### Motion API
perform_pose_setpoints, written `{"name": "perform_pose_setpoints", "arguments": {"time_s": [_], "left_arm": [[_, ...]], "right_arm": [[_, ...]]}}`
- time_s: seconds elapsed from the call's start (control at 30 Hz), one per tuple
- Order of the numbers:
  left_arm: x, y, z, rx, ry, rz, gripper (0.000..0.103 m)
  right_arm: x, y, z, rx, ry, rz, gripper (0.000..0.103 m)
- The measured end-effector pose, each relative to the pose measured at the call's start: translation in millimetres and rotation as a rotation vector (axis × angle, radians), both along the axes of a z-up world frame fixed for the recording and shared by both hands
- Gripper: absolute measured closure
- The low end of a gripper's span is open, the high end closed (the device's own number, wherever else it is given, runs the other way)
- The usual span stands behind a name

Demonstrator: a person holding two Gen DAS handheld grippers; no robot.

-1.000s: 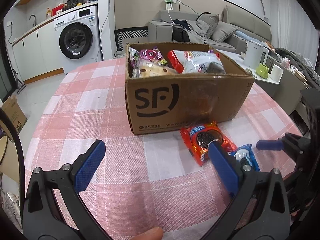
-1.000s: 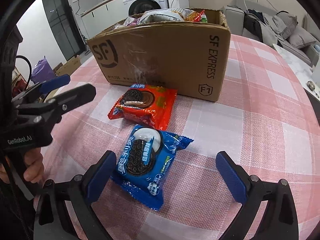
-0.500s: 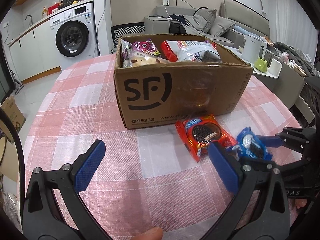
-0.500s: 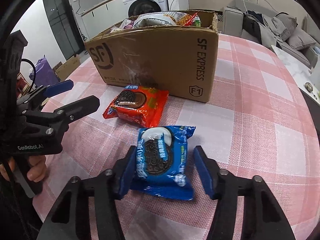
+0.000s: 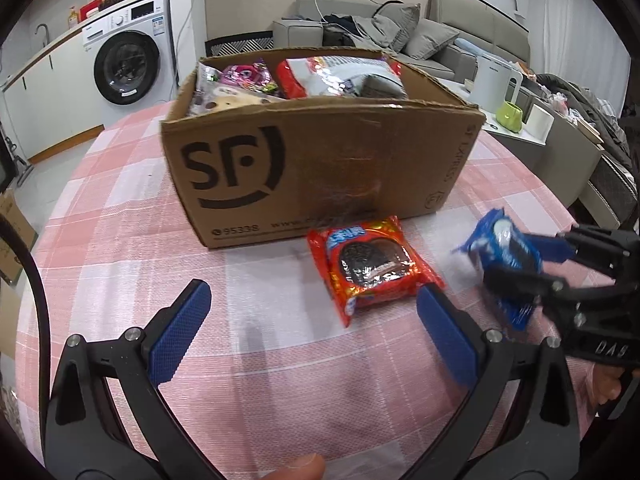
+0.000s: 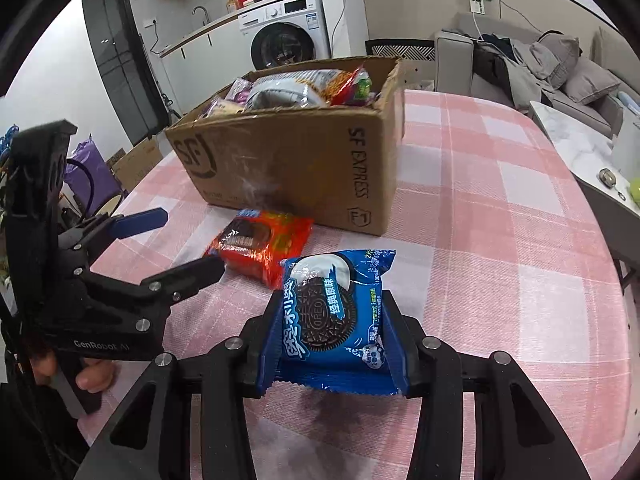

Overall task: Organize snacks
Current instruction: 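Grasp the blue Oreo pack with the right tool while the left grasps the red Oreo pack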

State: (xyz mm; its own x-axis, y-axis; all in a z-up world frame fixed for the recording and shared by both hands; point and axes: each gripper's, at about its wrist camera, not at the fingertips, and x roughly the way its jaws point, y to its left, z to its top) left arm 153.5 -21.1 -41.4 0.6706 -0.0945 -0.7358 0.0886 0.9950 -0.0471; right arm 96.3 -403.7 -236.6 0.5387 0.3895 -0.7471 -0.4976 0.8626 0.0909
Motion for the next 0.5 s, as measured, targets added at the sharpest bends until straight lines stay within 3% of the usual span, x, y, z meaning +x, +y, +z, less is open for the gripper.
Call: {"name": "perform_pose_setpoints", "arguments": {"time_s": [0.5], "left_arm": [[34,-47,-17,0.065,0.054,-0.02,0.001]], "right_arm": [[1,-22,11,0.026,-0.005,-0.055,0.057]]}}
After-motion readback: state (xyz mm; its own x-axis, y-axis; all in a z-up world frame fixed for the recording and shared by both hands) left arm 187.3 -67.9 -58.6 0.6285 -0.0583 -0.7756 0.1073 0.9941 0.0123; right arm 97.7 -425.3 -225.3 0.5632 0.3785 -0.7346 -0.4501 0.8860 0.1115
